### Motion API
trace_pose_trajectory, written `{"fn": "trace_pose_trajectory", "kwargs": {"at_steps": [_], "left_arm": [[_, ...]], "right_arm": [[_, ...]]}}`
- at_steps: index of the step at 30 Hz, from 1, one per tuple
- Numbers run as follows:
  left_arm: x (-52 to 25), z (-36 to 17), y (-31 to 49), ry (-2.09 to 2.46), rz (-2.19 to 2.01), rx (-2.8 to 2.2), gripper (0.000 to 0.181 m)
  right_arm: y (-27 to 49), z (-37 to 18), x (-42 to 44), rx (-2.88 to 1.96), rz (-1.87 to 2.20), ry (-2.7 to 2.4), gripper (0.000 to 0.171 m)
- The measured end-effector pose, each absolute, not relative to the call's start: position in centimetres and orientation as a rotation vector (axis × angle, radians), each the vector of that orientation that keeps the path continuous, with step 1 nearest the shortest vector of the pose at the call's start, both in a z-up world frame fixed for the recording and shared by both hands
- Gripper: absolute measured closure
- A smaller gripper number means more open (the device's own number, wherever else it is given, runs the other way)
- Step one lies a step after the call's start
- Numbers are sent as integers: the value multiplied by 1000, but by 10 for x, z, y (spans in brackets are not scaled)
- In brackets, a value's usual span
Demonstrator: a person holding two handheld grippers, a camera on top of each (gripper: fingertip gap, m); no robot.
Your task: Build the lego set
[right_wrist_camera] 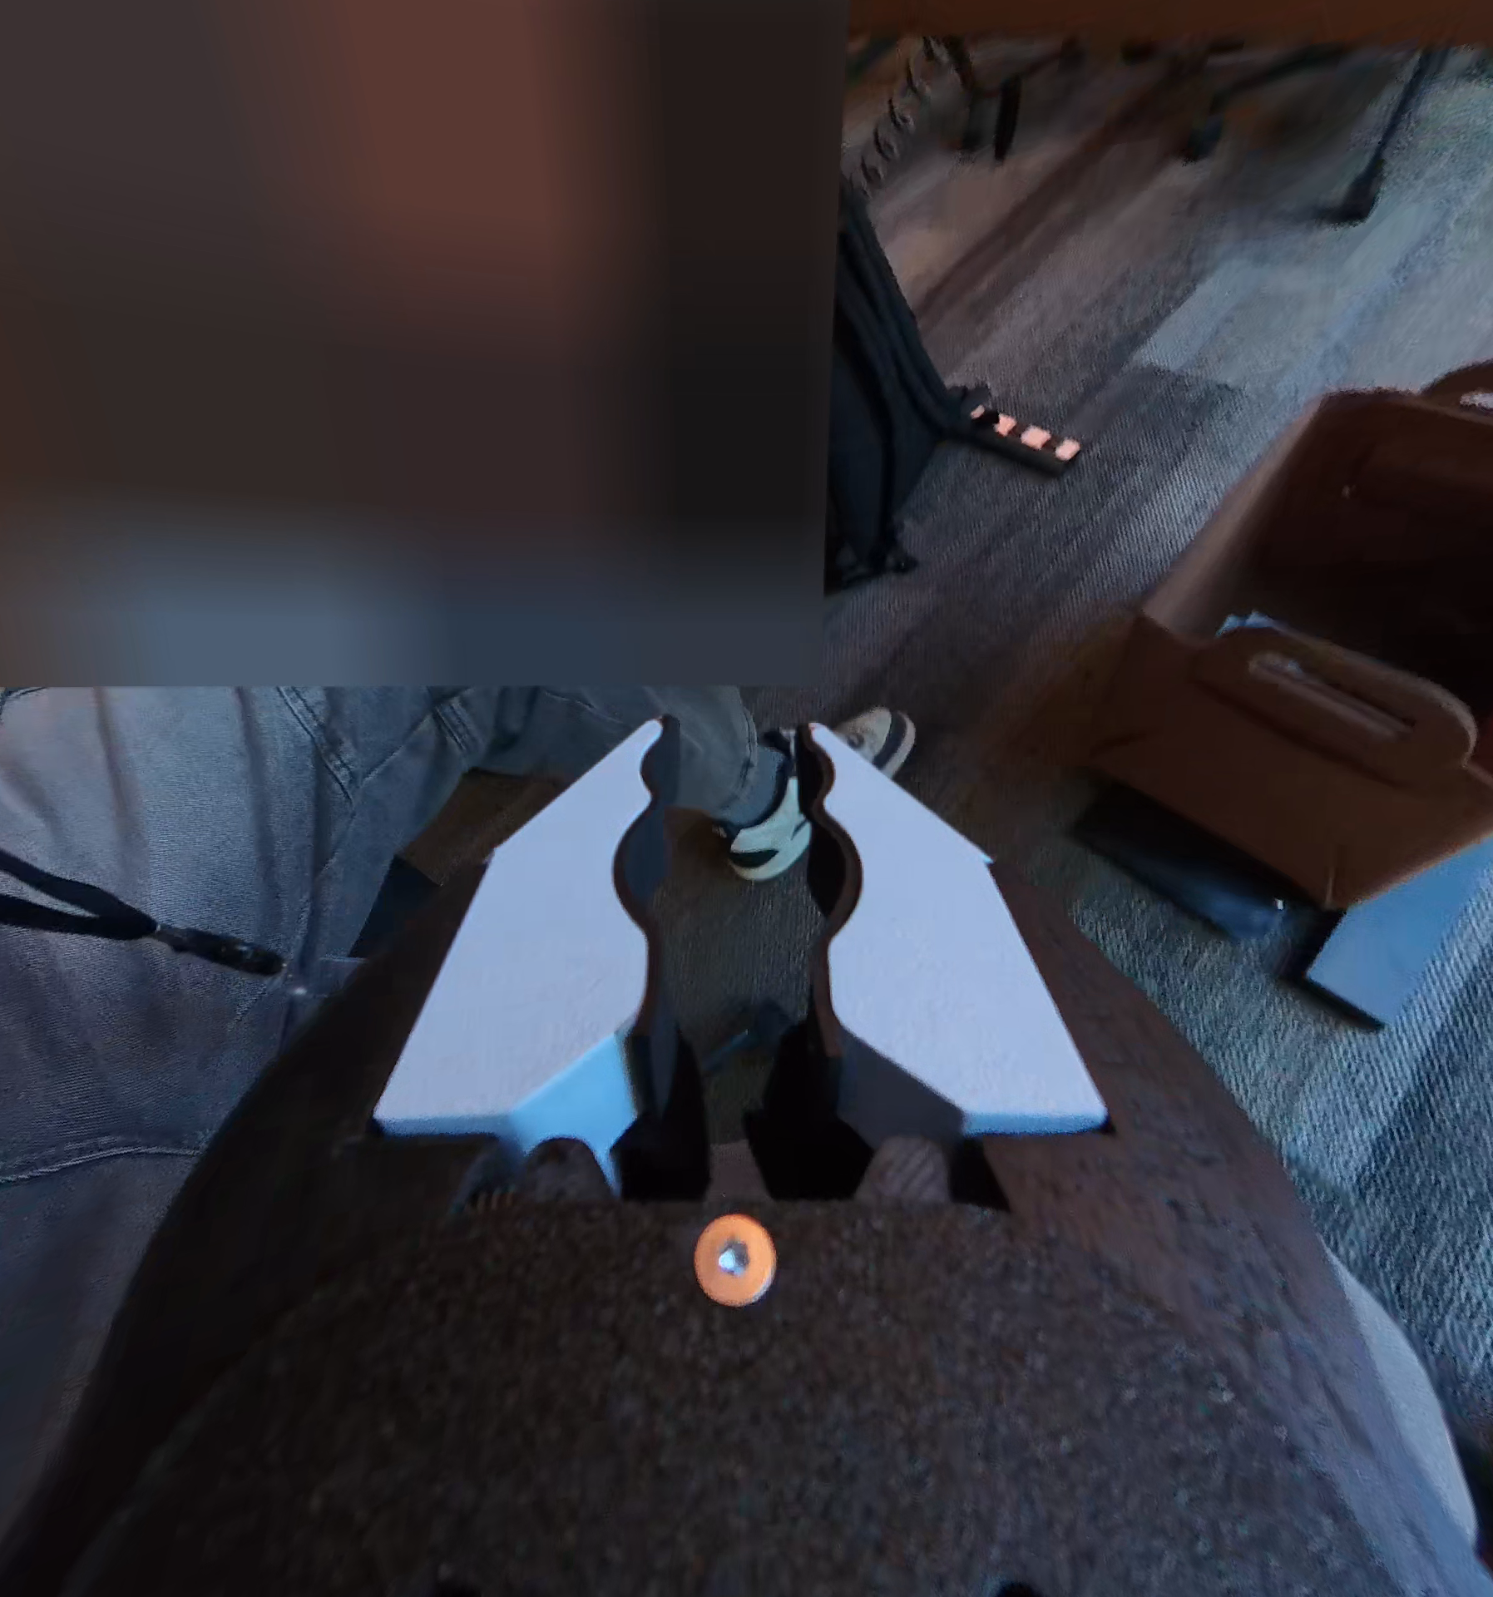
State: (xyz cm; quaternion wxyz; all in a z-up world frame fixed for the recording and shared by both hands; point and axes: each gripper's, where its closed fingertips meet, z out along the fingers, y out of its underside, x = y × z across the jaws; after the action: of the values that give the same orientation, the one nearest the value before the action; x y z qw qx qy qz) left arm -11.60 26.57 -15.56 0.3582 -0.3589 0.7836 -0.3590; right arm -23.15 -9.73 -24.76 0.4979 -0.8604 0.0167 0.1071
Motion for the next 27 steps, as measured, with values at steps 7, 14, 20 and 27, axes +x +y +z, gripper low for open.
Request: {"fn": "trace_pose_trajectory", "kwargs": {"at_steps": [7,14,20,27], "left_arm": [[-115,-171,263,2087,-795,-892,175],[-116,-182,262,2143,-715,-886,175],[-116,-183,262,2160,-735,-912,175],[-116,-184,265,2159,-742,-944,175]], "right_arm": [[-145,-266,-263,-2130,309,140,147],[-148,-267,-264,-2137,294,154,147],[-140,-276,-263,-2164,345,177,147],[-138,-274,-258,-2159,351,191,147]]}}
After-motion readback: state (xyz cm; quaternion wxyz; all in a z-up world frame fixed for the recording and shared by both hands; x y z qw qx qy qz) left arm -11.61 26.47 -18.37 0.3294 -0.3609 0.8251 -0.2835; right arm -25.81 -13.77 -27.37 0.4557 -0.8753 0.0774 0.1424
